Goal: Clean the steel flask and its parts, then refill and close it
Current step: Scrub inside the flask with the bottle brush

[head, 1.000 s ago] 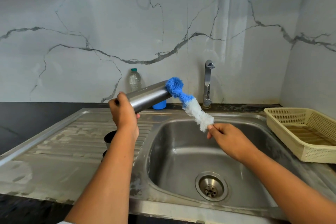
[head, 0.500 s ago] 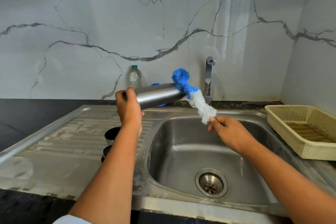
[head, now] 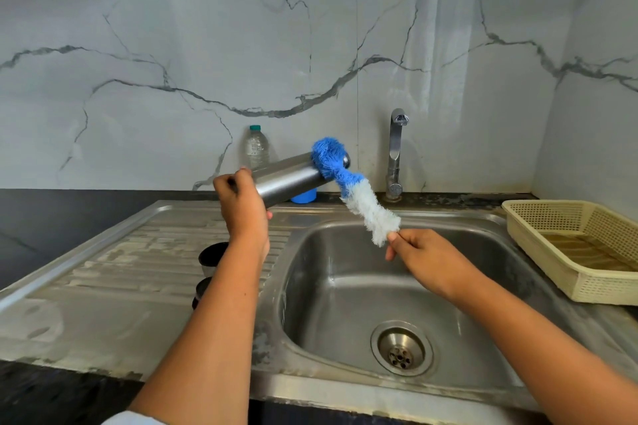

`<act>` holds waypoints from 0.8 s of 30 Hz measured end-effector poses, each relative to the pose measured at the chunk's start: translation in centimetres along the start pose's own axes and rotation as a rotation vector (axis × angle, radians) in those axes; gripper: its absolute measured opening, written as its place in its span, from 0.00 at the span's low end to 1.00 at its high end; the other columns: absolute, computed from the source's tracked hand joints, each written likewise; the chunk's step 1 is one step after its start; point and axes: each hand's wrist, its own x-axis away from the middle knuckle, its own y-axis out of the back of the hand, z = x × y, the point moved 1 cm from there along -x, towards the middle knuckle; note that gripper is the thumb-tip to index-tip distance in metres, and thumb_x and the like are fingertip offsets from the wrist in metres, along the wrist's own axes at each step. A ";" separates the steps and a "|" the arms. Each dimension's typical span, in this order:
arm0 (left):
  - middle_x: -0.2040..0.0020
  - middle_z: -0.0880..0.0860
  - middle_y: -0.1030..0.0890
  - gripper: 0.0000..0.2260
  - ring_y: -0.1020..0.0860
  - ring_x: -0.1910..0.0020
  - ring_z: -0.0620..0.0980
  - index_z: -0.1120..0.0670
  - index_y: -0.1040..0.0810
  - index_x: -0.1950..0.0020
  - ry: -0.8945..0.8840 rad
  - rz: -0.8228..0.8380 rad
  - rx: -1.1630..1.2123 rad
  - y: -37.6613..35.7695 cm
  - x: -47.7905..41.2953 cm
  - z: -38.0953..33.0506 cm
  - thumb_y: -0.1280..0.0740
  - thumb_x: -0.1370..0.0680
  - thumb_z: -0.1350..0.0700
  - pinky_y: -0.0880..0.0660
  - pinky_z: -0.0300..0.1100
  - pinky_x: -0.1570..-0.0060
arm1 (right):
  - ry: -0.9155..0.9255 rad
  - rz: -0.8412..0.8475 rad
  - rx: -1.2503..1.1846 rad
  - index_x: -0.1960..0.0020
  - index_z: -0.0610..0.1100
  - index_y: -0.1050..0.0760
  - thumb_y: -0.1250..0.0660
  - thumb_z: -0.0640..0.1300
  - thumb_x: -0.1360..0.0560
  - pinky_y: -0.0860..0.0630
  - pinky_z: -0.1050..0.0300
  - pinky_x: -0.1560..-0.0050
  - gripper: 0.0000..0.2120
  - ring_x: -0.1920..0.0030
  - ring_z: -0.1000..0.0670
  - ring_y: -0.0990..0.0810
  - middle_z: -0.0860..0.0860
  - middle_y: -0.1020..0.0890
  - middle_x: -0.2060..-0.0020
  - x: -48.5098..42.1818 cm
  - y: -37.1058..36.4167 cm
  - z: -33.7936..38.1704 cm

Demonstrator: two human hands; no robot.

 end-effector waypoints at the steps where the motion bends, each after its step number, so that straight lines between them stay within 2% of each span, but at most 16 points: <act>1: 0.49 0.50 0.25 0.06 0.25 0.54 0.50 0.48 0.31 0.44 -0.012 0.025 -0.020 -0.3 0.3 0.2 0.40 0.17 0.47 0.30 0.42 0.69 | 0.004 -0.014 -0.003 0.57 0.47 0.19 0.43 0.55 0.16 0.33 0.58 0.67 0.20 0.73 0.54 0.31 0.55 0.30 0.75 -0.2 -0.2 0.3; 4: 0.50 0.50 0.25 0.06 0.25 0.54 0.50 0.48 0.30 0.44 -0.013 0.008 -0.009 -0.3 0.4 0.0 0.40 0.17 0.47 0.31 0.42 0.69 | 0.020 -0.028 0.001 0.57 0.47 0.19 0.43 0.54 0.15 0.32 0.56 0.65 0.20 0.71 0.53 0.29 0.52 0.27 0.73 -0.4 -0.2 0.6; 7: 0.50 0.49 0.26 0.06 0.25 0.55 0.48 0.48 0.30 0.43 0.001 -0.054 0.038 0.4 -0.1 -0.5 0.41 0.17 0.48 0.31 0.41 0.69 | 0.014 0.031 0.020 0.57 0.48 0.19 0.44 0.56 0.16 0.31 0.57 0.65 0.20 0.70 0.52 0.30 0.52 0.28 0.72 0.3 -0.1 0.1; 12: 0.51 0.49 0.25 0.07 0.25 0.56 0.49 0.51 0.30 0.42 -0.030 0.023 -0.039 -0.8 1.0 0.0 0.40 0.17 0.50 0.31 0.41 0.70 | 0.024 -0.011 0.007 0.57 0.47 0.20 0.44 0.55 0.15 0.32 0.57 0.67 0.20 0.73 0.54 0.31 0.52 0.28 0.73 -0.2 -0.3 1.1; 18: 0.53 0.48 0.25 0.05 0.26 0.59 0.47 0.50 0.30 0.43 -0.028 -0.053 0.000 0.2 0.4 -0.5 0.41 0.17 0.50 0.32 0.40 0.71 | 0.025 0.085 0.023 0.57 0.47 0.20 0.44 0.55 0.15 0.32 0.57 0.65 0.21 0.71 0.52 0.31 0.50 0.28 0.72 0.8 0.0 0.6; 22: 0.54 0.48 0.25 0.03 0.25 0.59 0.49 0.48 0.29 0.47 -0.059 0.008 -0.053 -0.8 1.3 -0.1 0.40 0.17 0.50 0.32 0.41 0.71 | 0.031 0.032 -0.012 0.57 0.47 0.20 0.44 0.55 0.15 0.34 0.59 0.68 0.21 0.74 0.55 0.32 0.52 0.30 0.73 0.2 -0.6 1.7; 24: 0.56 0.48 0.25 0.03 0.26 0.61 0.49 0.48 0.28 0.47 -0.064 -0.021 -0.050 -0.6 1.2 -0.3 0.39 0.17 0.50 0.32 0.41 0.72 | 0.032 0.039 -0.013 0.57 0.47 0.20 0.44 0.55 0.15 0.34 0.58 0.68 0.21 0.74 0.55 0.33 0.52 0.30 0.73 0.2 -0.5 1.7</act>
